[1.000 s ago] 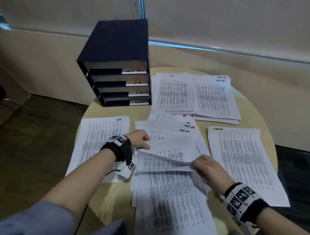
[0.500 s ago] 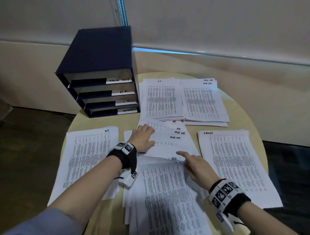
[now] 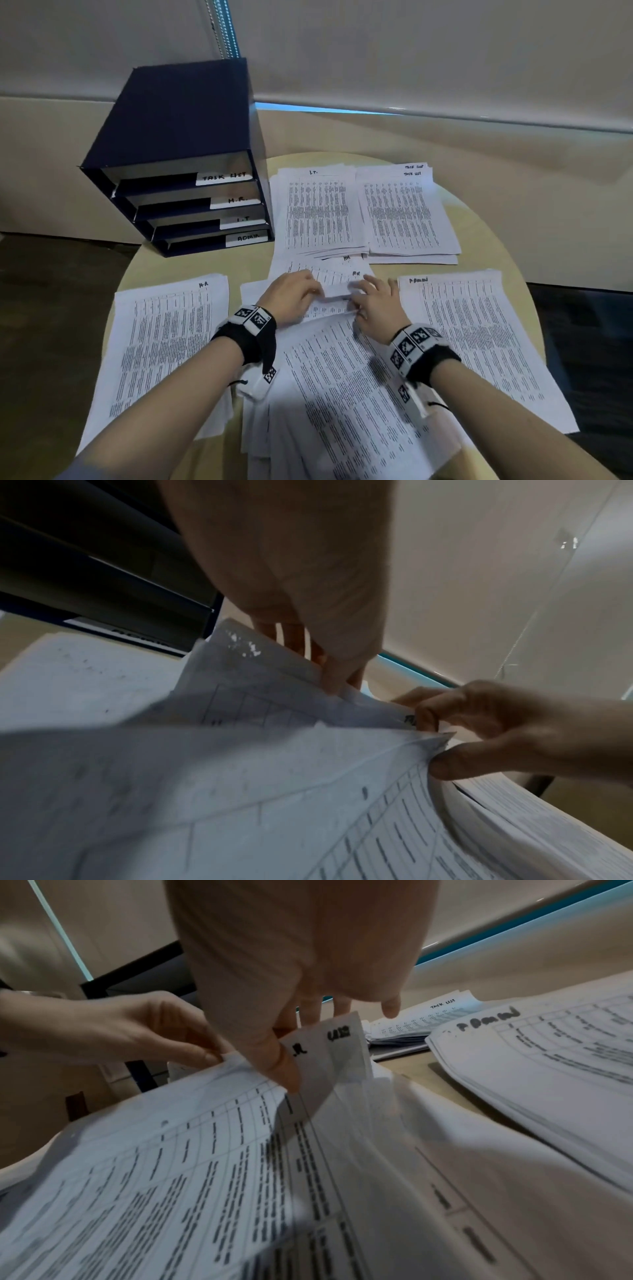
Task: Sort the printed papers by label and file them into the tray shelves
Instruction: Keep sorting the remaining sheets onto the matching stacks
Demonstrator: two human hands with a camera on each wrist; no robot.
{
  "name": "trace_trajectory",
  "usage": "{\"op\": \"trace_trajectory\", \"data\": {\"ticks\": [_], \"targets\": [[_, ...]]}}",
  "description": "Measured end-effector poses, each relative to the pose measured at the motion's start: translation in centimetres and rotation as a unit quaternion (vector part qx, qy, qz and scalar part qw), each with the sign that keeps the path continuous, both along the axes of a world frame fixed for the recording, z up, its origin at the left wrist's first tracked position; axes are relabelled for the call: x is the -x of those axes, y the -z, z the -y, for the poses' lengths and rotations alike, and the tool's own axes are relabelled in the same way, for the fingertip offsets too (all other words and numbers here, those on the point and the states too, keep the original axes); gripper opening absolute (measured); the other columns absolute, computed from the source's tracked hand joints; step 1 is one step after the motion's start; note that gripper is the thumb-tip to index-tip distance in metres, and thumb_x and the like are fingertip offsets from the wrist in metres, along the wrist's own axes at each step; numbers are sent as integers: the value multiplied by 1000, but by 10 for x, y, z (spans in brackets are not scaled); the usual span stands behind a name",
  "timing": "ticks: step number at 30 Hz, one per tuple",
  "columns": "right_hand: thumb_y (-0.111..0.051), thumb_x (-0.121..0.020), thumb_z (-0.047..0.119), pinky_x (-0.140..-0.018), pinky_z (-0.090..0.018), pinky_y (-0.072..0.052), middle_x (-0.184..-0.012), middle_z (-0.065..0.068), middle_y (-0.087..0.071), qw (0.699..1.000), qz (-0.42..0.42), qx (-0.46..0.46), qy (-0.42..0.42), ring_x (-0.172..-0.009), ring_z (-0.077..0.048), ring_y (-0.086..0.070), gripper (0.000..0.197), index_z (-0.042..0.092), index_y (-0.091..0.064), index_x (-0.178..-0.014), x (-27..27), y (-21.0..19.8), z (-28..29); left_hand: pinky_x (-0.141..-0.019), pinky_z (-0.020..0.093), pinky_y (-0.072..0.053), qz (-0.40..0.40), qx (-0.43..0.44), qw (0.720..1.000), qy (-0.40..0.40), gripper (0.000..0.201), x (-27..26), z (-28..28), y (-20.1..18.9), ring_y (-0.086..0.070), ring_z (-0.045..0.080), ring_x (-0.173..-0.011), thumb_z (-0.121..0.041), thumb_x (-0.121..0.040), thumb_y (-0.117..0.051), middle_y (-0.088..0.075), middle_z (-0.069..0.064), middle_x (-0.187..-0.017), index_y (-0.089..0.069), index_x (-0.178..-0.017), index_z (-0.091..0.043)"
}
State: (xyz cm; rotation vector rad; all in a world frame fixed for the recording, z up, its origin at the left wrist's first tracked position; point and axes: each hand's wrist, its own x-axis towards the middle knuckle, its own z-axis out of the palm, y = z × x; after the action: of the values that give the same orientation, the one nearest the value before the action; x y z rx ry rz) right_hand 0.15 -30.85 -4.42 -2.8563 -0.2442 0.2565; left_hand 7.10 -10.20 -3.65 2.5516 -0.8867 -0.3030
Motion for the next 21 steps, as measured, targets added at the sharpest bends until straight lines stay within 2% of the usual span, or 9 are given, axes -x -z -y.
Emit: {"op": "trace_trajectory", "data": {"ticks": [2,4,6,9,12,15,17,19,21], "targets": [[-53,-82,17,-111,-52,-7,-128,3,-52,1000,-4,-13,-5,-129,-22,-34,20,22,-65,-98,2,3,-2,-99,33,-38,11,-8,1000,-14,28,-5,1,0,-45,17,-117,-29,-99,-44,-53,-1,-127,-64,-116,-21],[-54,-80,15,-110,-50,-10,-124,3,-54,1000,4,-18,-12,-124,-23,-39,20,20,-66,-96,8,9,-3,-112,42,-26,25,-51,997,-57,39,-15,3,1,-32,21,-134,-30,-101,-37,-38,3,-147,-46,-138,-20],[-56,-76,13,-108,-51,-16,-122,1,-56,999,18,-30,-11,-120,-26,-44,19,19,-66,-91,14,15,-2,-117,48,-14,34,-113,989,-89,51,-24,4,1,-23,25,-140,-26,-100,-37,-30,7,-153,-27,-149,-18],[-61,-69,11,-104,-53,-25,-114,-1,-60,998,37,-43,-13,-111,-28,-52,16,17,-66,-82,20,21,-2,-118,50,-8,55,-152,983,-82,53,-32,5,1,-33,26,-131,-25,-94,-48,-43,9,-136,-33,-145,-18],[-67,-60,10,-98,-61,-35,-101,-1,-63,997,68,-41,-18,-107,-30,-57,17,20,-65,-74,22,23,-1,-117,41,-12,106,-128,984,-58,34,-33,4,1,-47,21,-113,-22,-94,-50,-51,2,-115,-51,-128,-21],[-73,-53,17,-101,-65,-21,-102,-2,-66,995,85,30,-39,-119,-31,-54,19,26,-63,-67,20,19,-3,-112,34,-20,83,-104,989,-66,19,-29,3,1,-50,19,-105,-22,-97,-48,-53,0,-112,-60,-111,-19],[-68,-60,22,-104,-66,-3,-109,-2,-65,994,64,63,-56,-132,-28,-41,14,27,-66,-73,12,11,-4,-108,33,-21,53,-109,991,-60,16,-29,1,1,-50,19,-106,-24,-95,-51,-51,-1,-120,-62,-106,-17],[-59,-72,23,-104,-64,14,-112,0,-63,994,20,78,-74,-140,-23,-28,18,24,-67,-88,1,3,-6,-109,35,-17,16,-129,991,-43,21,-31,0,2,-52,18,-110,-24,-93,-53,-49,-1,-128,-62,-111,-17],[-54,-78,23,-106,-62,16,-111,2,-62,993,-12,77,-83,-137,-21,-30,23,22,-66,-98,-8,-2,-6,-112,40,-17,-25,-152,987,-41,27,-32,0,0,-52,20,-113,-25,-93,-53,-50,1,-126,-59,-118,-16]]}}
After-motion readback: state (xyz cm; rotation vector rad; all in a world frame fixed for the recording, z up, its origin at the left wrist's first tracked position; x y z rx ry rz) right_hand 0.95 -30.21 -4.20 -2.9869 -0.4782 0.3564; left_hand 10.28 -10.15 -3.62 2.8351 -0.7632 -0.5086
